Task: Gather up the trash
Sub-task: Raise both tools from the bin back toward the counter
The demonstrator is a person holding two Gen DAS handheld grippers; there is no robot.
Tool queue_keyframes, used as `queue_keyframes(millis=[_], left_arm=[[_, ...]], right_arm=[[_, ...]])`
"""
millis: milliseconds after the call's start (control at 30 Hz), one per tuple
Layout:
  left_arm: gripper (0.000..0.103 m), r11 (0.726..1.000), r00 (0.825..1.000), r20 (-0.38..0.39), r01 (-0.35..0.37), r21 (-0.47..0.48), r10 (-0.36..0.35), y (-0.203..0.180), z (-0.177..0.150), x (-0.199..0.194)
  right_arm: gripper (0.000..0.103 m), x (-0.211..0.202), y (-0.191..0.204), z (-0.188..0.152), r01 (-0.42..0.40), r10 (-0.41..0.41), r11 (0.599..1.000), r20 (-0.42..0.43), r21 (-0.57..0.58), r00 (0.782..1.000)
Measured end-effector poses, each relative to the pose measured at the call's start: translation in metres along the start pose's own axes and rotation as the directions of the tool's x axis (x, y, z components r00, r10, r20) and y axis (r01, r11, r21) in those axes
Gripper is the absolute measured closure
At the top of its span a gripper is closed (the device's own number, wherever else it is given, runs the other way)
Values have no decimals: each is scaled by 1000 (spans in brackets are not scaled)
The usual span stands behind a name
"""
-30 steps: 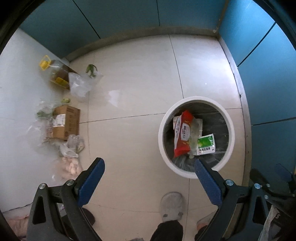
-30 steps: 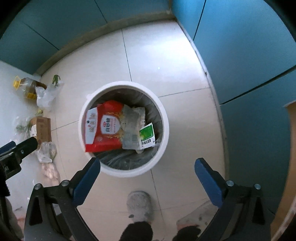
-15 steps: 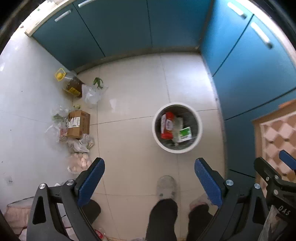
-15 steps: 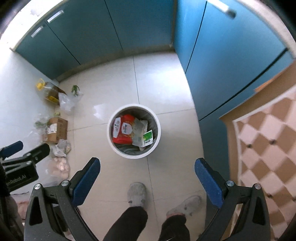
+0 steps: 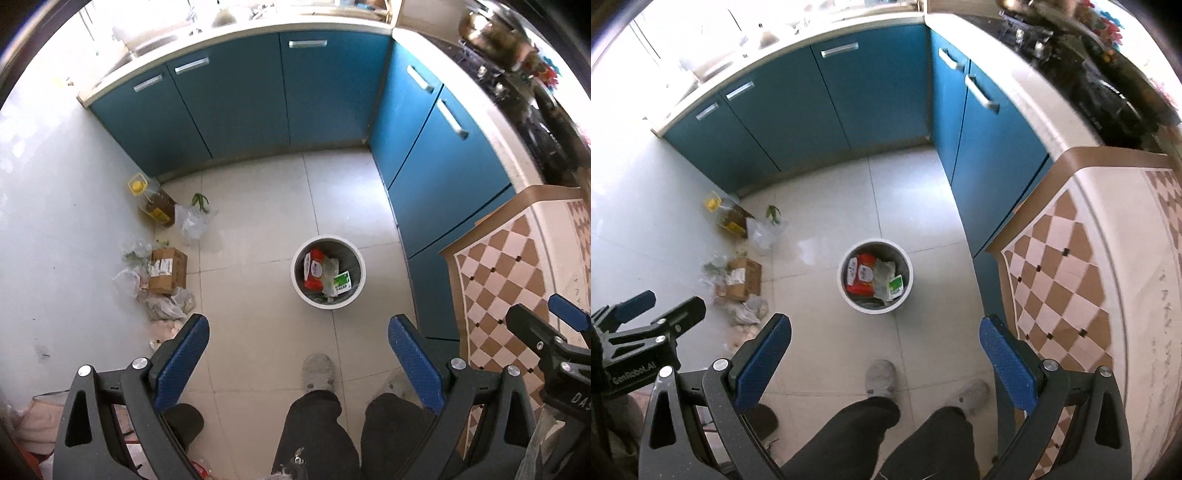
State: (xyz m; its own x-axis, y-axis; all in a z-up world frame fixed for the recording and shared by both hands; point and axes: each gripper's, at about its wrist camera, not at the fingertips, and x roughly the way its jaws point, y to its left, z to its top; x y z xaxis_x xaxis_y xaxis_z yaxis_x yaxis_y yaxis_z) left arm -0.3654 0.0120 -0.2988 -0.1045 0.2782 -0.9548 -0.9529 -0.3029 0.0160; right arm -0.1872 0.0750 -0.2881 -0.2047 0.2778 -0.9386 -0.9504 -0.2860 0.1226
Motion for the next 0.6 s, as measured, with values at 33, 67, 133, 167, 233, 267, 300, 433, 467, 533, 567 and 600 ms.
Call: queue_keyframes(millis=[33, 67, 133, 167, 233, 267, 300, 433, 467, 533, 567, 600], left_arm=[[4, 1000, 1000, 9, -7, 0, 7, -1, 0, -6], [4, 1000, 1000, 25, -15, -3, 15, -5, 1, -14], [4, 1000, 998, 54, -18, -5, 18, -11, 2, -27], [4, 1000, 997, 72, -16, -9, 17, -16, 5, -34], [4, 1000, 995, 100, -6, -5, 6, -29, 11, -45], [1, 1000, 993, 120, -12, 5, 11, -43, 16, -51], [0, 1000, 990, 138, -14, 17, 11, -55, 21, -58], [0, 996, 981, 193, -3, 91, -15, -117, 38, -81], [0, 993, 978, 205, 8, 121, -33, -142, 43, -85], [0, 981, 974, 214, 28, 193, -70, -195, 53, -91], [0, 974, 973, 211, 42, 224, -91, -217, 56, -93], [0, 962, 972, 203, 58, 267, -115, -251, 59, -94]], right_arm=[[0, -9, 0, -1, -15, 15, 1000, 8, 5, 1000], [0, -18, -1, -2, -32, 32, 999, 12, 11, 999], [0, -33, -6, -2, -72, 71, 997, 23, 22, 997], [0, -36, -8, -2, -92, 92, 995, 25, 29, 995], [0, -45, -22, -1, -144, 143, 988, 29, 59, 989], [0, -49, -32, -1, -167, 164, 983, 40, 79, 986], [0, -54, -44, 0, -188, 183, 977, 52, 103, 982], [0, -80, -109, 1, -220, 198, 954, 124, 204, 972], [0, -87, -125, 0, -218, 191, 949, 138, 226, 972], [0, -102, -166, -5, -205, 160, 936, 173, 285, 972], [0, -111, -193, -9, -191, 134, 926, 190, 326, 973], [0, -118, -216, -14, -178, 111, 916, 200, 360, 973]])
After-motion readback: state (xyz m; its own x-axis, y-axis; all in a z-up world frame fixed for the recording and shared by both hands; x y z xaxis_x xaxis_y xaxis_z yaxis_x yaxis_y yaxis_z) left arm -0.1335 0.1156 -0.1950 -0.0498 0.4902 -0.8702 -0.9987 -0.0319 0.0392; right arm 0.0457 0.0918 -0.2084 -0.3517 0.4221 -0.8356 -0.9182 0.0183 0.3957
